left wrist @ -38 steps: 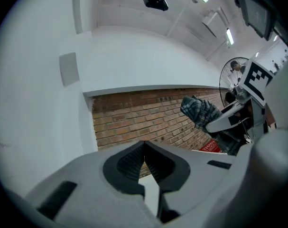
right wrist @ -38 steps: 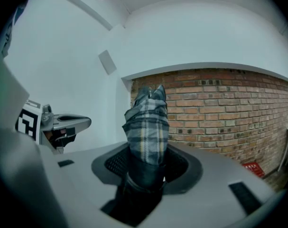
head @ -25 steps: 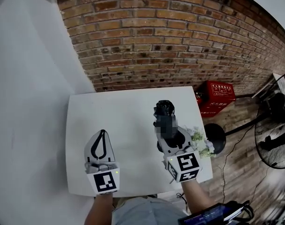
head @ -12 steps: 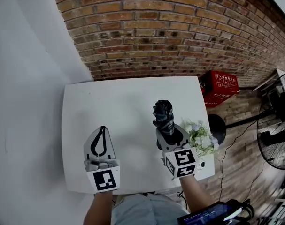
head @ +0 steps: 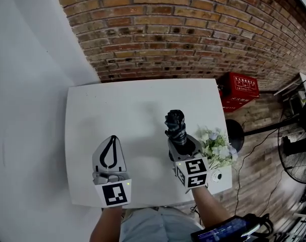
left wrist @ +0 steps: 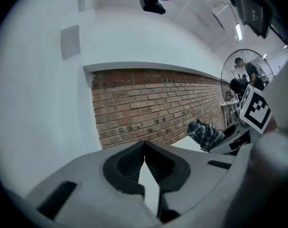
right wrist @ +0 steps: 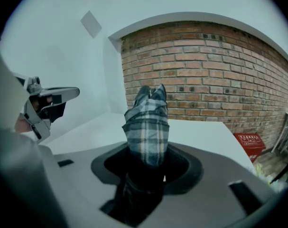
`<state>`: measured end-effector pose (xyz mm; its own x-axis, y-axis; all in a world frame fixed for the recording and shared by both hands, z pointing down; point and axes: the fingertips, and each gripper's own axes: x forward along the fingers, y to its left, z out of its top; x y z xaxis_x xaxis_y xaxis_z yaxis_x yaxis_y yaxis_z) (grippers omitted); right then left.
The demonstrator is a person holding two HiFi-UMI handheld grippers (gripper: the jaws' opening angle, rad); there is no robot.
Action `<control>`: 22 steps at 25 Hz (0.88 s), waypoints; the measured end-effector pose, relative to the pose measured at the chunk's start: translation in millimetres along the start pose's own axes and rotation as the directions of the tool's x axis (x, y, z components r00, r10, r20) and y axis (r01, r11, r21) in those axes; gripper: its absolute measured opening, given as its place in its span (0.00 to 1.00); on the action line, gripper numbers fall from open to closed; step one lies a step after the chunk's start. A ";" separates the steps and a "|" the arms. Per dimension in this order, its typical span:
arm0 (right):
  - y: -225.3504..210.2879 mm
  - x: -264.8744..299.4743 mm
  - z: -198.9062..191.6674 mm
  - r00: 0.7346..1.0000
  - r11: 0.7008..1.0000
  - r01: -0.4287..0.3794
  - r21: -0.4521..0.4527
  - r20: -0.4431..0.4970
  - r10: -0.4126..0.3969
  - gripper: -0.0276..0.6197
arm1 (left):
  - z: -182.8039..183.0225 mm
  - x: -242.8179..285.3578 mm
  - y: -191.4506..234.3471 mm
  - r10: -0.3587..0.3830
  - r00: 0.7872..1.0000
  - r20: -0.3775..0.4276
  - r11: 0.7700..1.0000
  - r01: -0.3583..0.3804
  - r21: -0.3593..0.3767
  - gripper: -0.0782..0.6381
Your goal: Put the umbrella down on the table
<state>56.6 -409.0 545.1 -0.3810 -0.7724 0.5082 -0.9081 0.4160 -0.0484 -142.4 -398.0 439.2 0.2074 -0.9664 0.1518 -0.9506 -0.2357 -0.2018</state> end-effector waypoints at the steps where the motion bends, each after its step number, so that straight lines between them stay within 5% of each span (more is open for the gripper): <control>1: 0.5 2.5 -2.7 1.000 1.000 0.001 0.002 -0.008 -0.001 0.33 | -1.5 0.3 0.6 -0.001 1.000 -0.005 1.000 0.001 0.002 0.11; 22: -0.9 42.1 -49.5 0.981 1.000 0.002 0.004 -0.195 -0.001 0.36 | -20.7 14.0 12.5 0.000 0.999 -0.035 1.000 -0.001 -0.011 0.11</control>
<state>50.0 -418.2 609.1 -0.3389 -0.6643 0.6663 -0.9095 0.4126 -0.0512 -156.2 -412.4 458.8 0.1990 -0.9623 0.1853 -0.9532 -0.2340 -0.1913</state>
